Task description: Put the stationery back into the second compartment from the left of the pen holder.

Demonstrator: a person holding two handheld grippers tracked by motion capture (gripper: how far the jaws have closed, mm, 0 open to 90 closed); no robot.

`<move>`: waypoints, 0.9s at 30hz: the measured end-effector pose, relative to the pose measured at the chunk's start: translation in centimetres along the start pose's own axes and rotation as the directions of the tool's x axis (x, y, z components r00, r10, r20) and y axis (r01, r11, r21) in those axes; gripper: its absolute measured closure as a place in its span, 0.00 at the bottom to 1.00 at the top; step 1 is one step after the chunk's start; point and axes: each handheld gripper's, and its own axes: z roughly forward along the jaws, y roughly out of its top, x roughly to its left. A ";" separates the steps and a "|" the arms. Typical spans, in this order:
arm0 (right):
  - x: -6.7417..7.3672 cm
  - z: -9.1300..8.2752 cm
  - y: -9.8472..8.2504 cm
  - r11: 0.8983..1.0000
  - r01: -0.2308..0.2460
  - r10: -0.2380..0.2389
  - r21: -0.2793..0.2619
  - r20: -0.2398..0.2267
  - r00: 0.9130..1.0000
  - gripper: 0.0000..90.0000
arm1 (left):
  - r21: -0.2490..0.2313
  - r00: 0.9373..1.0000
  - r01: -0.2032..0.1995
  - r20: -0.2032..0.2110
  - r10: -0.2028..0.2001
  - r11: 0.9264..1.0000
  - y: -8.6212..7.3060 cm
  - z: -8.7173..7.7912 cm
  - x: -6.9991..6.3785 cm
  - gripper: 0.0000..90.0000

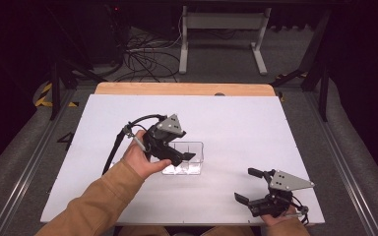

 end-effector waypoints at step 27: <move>-0.1 0.8 0.4 1.000 0.012 -0.012 -0.006 -0.017 1.000 0.05 | -0.077 0.969 0.150 -0.185 -0.162 0.986 -3.5 -6.4 0.0 0.09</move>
